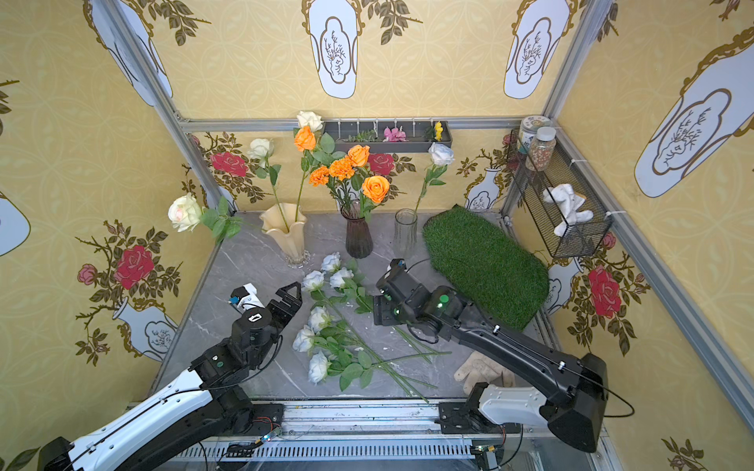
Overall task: Arrange the flowers in different vases according to their colors
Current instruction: Pick up the flower at the center of the board.
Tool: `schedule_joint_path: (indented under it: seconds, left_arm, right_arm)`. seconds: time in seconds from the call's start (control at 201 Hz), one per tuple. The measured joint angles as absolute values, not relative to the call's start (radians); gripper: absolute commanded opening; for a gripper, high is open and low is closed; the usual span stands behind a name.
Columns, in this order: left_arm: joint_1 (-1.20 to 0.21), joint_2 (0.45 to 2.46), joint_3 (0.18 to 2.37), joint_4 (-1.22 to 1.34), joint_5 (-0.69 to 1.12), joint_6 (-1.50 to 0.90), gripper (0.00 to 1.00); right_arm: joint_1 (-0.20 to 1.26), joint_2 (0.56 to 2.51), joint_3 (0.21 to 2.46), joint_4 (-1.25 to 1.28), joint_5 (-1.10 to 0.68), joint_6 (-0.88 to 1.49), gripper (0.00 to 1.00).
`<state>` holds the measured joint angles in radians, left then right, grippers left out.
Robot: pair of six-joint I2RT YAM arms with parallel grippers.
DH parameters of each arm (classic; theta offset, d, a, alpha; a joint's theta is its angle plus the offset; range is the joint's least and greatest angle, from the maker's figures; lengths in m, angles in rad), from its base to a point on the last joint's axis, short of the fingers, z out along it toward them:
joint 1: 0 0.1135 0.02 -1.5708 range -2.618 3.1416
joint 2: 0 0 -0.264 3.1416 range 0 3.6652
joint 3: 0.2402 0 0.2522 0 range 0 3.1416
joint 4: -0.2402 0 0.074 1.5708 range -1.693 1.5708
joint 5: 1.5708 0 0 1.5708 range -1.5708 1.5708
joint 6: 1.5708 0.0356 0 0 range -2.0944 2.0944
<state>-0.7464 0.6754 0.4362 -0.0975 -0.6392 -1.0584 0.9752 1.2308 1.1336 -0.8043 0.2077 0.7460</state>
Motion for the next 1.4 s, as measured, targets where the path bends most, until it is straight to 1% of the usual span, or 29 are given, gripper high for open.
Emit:
schedule_joint_path:
  seconds: [0.085, 0.144, 0.274, 0.409, 0.483, 0.553, 0.658, 0.777, 0.862, 0.981, 1.046, 1.126, 1.156, 1.26, 1.405]
  left_arm:
    - [-0.746, 0.689, 0.455, -0.118, -0.619, -1.047, 1.0]
    - [-0.746, 0.702, 0.472, -0.128, -0.604, -1.041, 1.0]
    - [-0.746, 0.728, 0.501, -0.165, -0.579, -1.04, 1.0]
    - [-0.746, 0.786, 0.564, -0.208, -0.564, -1.042, 0.99]
    - [-0.747, 0.87, 0.626, -0.226, -0.544, -1.052, 0.98]
    - [-0.761, 0.969, 0.683, -0.24, -0.522, -1.059, 0.99]
    - [-0.791, 1.056, 0.747, -0.292, -0.505, -1.071, 1.0]
    - [-0.791, 1.051, 0.756, -0.307, -0.521, -1.074, 1.0]
    - [-0.792, 1.018, 0.715, -0.296, -0.52, -1.074, 1.0]
    - [-0.792, 0.991, 0.654, -0.263, -0.516, -1.092, 1.0]
    - [-0.792, 0.981, 0.619, -0.23, -0.511, -1.105, 1.0]
    - [-0.793, 0.98, 0.585, -0.186, -0.505, -1.112, 1.0]
    - [-0.792, 0.981, 0.578, -0.174, -0.504, -1.118, 1.0]
    - [-0.792, 0.997, 0.574, -0.13, -0.501, -1.127, 1.0]
    - [-0.792, 0.997, 0.575, -0.112, -0.502, -1.127, 1.0]
  right_arm:
    - [1.071, 1.261, 1.119, -0.81, 0.258, 0.825, 0.84]
    - [1.112, 1.284, 1.111, -0.81, 0.304, 0.878, 0.85]
    - [1.148, 1.307, 1.118, -0.838, 0.389, 0.986, 0.88]
    - [1.185, 1.23, 1.084, -0.829, 0.474, 1.049, 0.92]
    - [1.168, 1.17, 1.015, -0.829, 0.499, 1.079, 0.92]
    - [1.121, 1.116, 0.944, -0.819, 0.487, 1.088, 0.91]
    - [0.972, 1.055, 0.826, -0.733, 0.386, 1.063, 0.9]
    - [0.825, 1.059, 0.724, -0.646, 0.236, 1.016, 0.85]
    - [0.744, 1.102, 0.704, -0.589, 0.129, 0.977, 0.82]
    - [0.668, 1.23, 0.751, -0.517, -0.014, 0.897, 0.71]
    - [0.628, 1.33, 0.81, -0.495, -0.065, 0.843, 0.63]
    - [0.6, 1.457, 0.894, -0.48, -0.125, 0.781, 0.45]
    - [0.595, 1.505, 0.925, -0.471, -0.149, 0.757, 0.41]
    - [0.582, 1.63, 1.005, -0.466, -0.206, 0.699, 0.39]
    - [0.581, 1.698, 1.044, -0.471, -0.233, 0.662, 0.41]
